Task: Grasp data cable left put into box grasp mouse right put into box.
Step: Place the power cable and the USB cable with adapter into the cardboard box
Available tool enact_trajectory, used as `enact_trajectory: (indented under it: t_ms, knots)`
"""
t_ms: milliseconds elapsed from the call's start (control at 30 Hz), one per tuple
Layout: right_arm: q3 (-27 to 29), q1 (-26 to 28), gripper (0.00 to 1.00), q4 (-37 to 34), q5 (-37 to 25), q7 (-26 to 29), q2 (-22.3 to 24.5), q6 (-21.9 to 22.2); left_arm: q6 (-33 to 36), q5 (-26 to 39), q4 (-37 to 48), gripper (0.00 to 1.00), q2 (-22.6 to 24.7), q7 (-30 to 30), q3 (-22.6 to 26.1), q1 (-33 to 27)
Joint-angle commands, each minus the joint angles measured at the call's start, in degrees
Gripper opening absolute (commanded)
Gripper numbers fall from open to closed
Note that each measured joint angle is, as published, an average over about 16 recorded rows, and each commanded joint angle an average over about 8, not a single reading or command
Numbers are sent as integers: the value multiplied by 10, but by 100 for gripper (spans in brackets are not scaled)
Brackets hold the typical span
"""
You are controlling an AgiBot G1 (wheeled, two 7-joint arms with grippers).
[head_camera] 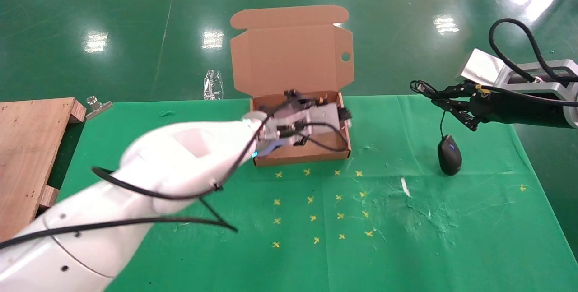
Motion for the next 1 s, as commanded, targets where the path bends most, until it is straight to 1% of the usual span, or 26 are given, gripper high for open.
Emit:
enact_trajectory:
  t_ms: [33,133,167,300,467,633,700,800,900,1000]
  knots:
    - [1,-2,0,11,-2,8,5,2,-20,25,14,52,1,-21,32,0]
    - [4,-3,0,21,-1,13,8,4,-20,40,22,89,2,-63,70,-13]
    - [5,-3,0,24,-1,14,9,5,-19,44,23,100,2,-76,81,-17]
    - [9,-2,0,36,3,18,13,7,-22,55,23,100,1,-124,120,-32]
    - [14,0,0,49,8,20,17,10,-27,64,23,100,0,-170,159,-46]
    - [18,5,0,60,13,18,16,13,-34,69,30,100,-3,-212,180,-61]
    - [19,10,0,63,14,14,10,15,-35,70,40,100,-8,-235,177,-70]
    - [18,22,0,63,17,0,-7,19,-36,64,56,100,-27,-273,157,-87]
    - [14,38,0,55,21,-22,-33,23,-35,51,65,100,-66,-304,129,-104]
    - [9,55,0,38,26,-51,-63,27,-37,39,66,100,-119,-324,104,-117]
